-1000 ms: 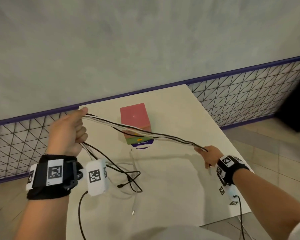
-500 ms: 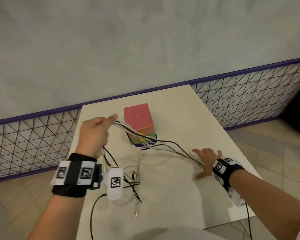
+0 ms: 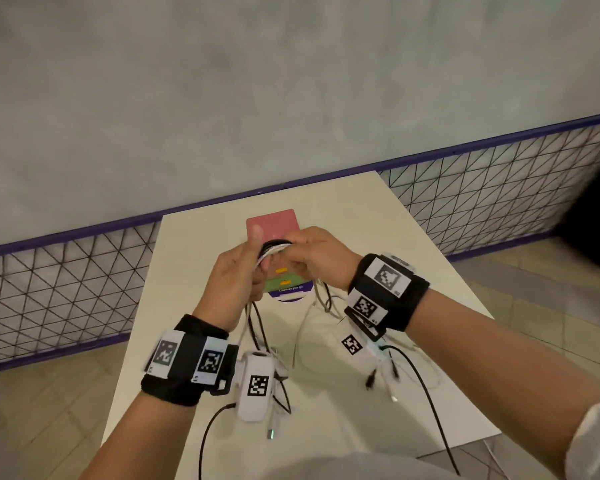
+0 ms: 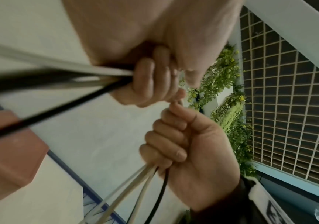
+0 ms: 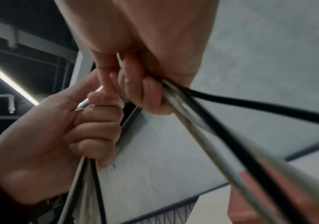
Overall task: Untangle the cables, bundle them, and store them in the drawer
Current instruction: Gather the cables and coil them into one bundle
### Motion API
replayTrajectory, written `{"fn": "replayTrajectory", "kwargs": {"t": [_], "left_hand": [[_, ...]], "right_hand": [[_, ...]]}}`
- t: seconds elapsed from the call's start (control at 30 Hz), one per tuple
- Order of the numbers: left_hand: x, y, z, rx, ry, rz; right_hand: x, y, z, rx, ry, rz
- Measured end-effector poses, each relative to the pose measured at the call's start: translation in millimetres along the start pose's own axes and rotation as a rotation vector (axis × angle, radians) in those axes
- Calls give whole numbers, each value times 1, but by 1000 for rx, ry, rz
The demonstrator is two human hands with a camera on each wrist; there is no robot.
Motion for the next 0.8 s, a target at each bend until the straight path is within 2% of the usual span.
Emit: {"fn": "replayTrajectory", "kwargs": {"t": [0.1,0.23,0.3,0.37,0.43,0.47,0.53,0.6,0.63,0.7,0.8], "left_hand": [[5,-1,-13,69,76,-73],[9,-16,-56,-90,4,-83],[15,-21,-73,-180,9,-94],[18,-25,-83,-265,35,-83],[16,-28,-88,-356,45,-61],[15,-29,-90,-385,34,-49],[11,-31,-92,-447,15,-38],[8,-29,-92,-527,37,-67],[9,-25,-89,-567,67,-96],[12,-12,-79,-630,150,-168],[15,11,-68,-653,236,-267]], "right_hand": [[-1,-5,-20,-208,-25,93],[-13,-60,-52,-580,-59,365],[-14,-95,-56,-671,-92,523],[-13,-125,-47,-653,-100,632],[-16,-142,-25,-478,-53,699],[-19,-147,-9,-279,-7,712],[-18,-154,22,306,137,679],[-10,-155,48,846,271,579],[-5,-147,50,993,220,541],[6,-106,38,1090,-54,414],[23,-26,26,1179,-463,53]]}}
Point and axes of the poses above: each hand's wrist, its own x-axis away from the middle knuckle, its own y-axis out of the palm, z = x × y, the point moved 4 cm from there along -x, towards the middle knuckle, and after that the axes turned 13 degrees about z, right-handed, at the moved point
